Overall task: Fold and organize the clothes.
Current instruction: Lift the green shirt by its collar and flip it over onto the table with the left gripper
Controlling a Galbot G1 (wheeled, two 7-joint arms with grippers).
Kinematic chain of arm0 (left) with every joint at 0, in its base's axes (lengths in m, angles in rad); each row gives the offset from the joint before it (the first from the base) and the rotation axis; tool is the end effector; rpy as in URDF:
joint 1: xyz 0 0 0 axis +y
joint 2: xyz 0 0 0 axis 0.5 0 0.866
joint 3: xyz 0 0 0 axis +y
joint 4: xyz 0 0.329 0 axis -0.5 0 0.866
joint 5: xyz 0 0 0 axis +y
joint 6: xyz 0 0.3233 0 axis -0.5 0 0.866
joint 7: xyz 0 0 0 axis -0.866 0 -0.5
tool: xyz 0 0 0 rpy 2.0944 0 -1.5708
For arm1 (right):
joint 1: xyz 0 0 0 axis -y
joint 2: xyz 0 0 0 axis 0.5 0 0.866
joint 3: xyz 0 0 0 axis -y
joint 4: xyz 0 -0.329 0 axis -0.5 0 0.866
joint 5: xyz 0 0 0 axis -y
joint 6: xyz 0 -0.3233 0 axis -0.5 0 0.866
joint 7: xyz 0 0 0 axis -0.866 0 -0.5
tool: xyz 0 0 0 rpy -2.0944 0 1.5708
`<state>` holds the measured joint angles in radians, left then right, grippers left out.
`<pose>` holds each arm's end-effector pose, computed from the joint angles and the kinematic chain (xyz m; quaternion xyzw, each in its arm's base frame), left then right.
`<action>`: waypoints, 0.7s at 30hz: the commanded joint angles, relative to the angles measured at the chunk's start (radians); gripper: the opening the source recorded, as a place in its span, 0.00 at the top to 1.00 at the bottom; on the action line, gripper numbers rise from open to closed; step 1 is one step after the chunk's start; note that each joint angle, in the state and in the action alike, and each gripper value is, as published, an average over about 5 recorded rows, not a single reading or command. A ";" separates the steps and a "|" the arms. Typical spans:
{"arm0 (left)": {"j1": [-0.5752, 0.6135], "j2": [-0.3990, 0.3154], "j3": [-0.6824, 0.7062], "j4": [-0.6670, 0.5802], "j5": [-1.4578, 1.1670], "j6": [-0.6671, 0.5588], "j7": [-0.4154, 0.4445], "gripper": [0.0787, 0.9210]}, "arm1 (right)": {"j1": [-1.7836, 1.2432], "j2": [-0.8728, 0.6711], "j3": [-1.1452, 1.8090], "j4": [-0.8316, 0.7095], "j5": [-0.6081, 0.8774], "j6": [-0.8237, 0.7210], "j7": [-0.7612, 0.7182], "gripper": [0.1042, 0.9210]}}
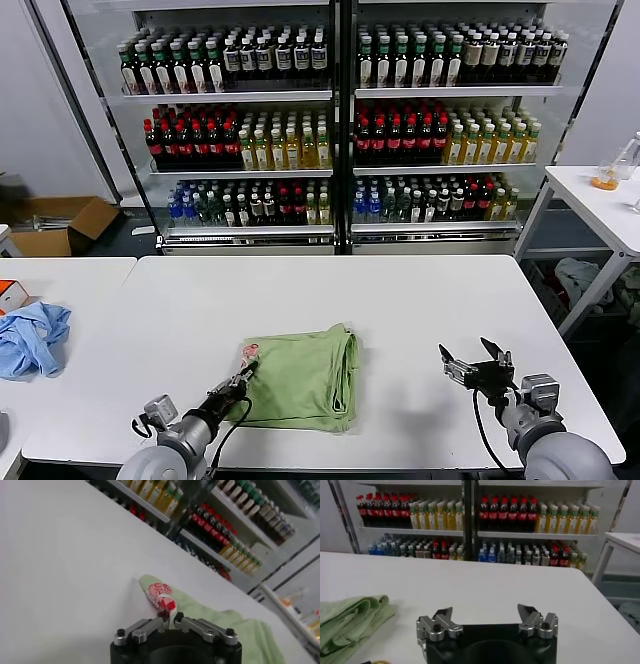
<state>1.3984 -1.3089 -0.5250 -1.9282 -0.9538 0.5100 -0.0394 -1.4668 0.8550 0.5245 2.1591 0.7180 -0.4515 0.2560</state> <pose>0.2127 0.0563 -0.2999 -0.1093 -0.9047 0.3195 0.2598 0.1997 -0.0983 -0.2125 0.0661 -0.9765 0.0283 0.2034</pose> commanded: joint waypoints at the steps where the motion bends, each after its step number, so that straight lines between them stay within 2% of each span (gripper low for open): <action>1: 0.030 0.015 -0.187 -0.032 -0.308 0.058 0.002 0.96 | 0.006 0.000 -0.002 -0.002 0.003 0.003 -0.002 0.12; 6: 0.068 0.112 -0.408 -0.068 -0.406 0.068 -0.008 0.96 | 0.020 -0.001 -0.009 -0.007 0.011 0.009 -0.005 0.12; 11: 0.066 0.291 -0.637 -0.080 -0.460 0.070 -0.011 0.96 | 0.033 -0.003 -0.015 -0.007 0.019 0.014 -0.007 0.12; 14: 0.049 0.396 -0.725 -0.092 -0.448 0.071 -0.003 0.96 | 0.036 -0.004 -0.016 -0.002 0.022 0.015 -0.007 0.12; 18: 0.035 0.466 -0.693 -0.160 -0.355 0.071 0.017 0.96 | 0.031 -0.009 -0.013 0.013 0.025 0.015 -0.007 0.12; 21: 0.042 0.446 -0.529 -0.215 -0.176 0.070 0.037 0.96 | 0.026 -0.012 -0.007 0.023 0.025 0.015 -0.007 0.12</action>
<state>1.4362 -1.0478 -1.0251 -2.0227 -1.3037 0.5719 -0.0360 -1.4405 0.8456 0.5127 2.1665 0.7414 -0.4359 0.2486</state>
